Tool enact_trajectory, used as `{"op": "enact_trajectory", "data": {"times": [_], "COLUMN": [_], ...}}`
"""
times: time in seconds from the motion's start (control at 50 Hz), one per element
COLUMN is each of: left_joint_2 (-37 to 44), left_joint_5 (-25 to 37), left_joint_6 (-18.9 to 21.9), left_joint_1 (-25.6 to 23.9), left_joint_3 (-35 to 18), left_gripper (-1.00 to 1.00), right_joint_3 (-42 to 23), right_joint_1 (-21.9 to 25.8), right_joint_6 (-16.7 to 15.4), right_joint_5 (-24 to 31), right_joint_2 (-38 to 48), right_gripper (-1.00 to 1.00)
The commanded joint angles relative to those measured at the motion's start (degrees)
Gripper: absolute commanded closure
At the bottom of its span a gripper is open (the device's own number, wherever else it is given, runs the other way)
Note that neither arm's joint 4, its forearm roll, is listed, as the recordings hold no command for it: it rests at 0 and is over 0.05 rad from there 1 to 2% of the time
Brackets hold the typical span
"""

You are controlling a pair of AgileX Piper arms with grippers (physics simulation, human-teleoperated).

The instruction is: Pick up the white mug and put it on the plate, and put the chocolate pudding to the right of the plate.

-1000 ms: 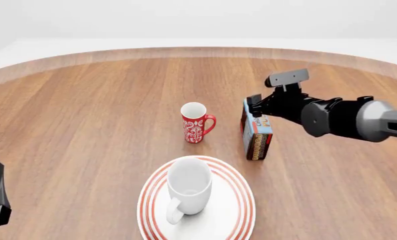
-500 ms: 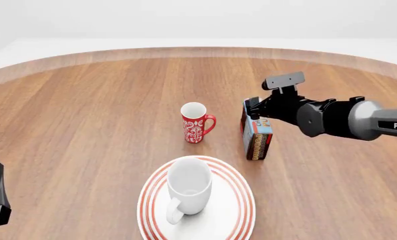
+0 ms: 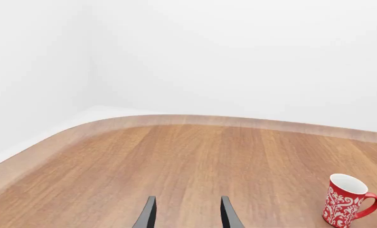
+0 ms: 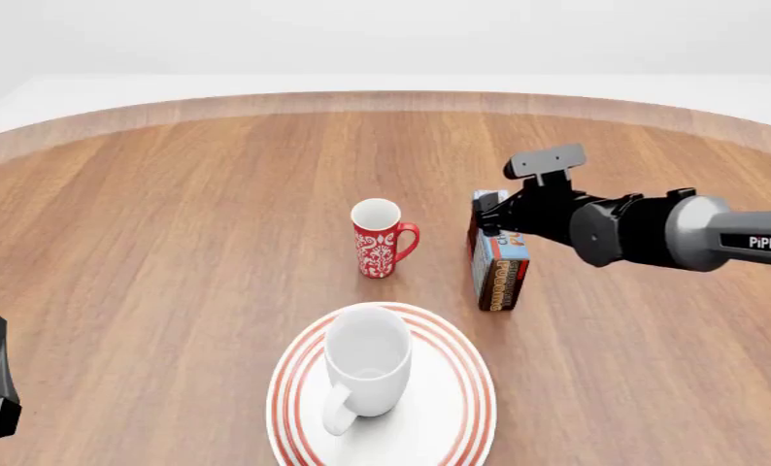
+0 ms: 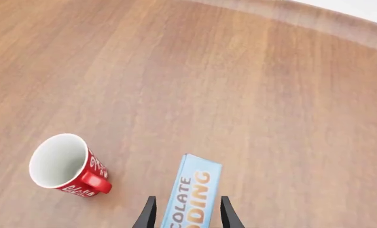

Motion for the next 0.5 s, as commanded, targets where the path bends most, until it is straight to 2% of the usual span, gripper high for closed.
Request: {"op": "enact_trajectory", "data": {"times": [0.02,0.5], "left_joint_2": [0.0,0.0], "left_joint_5": [-0.05,0.05], "left_joint_6": [0.01,-0.05], "left_joint_1": [-0.03,0.05], "left_joint_3": [0.02,0.03], "left_gripper": [-1.0,-1.0], "right_joint_3": [-0.24,-0.66], "right_joint_1": [-0.01,-0.13], "right_joint_6": [0.13,0.55], "right_joint_5": [0.0,-0.04], "right_joint_2": [0.71,2.12], "right_gripper": [-1.0,-1.0]}}
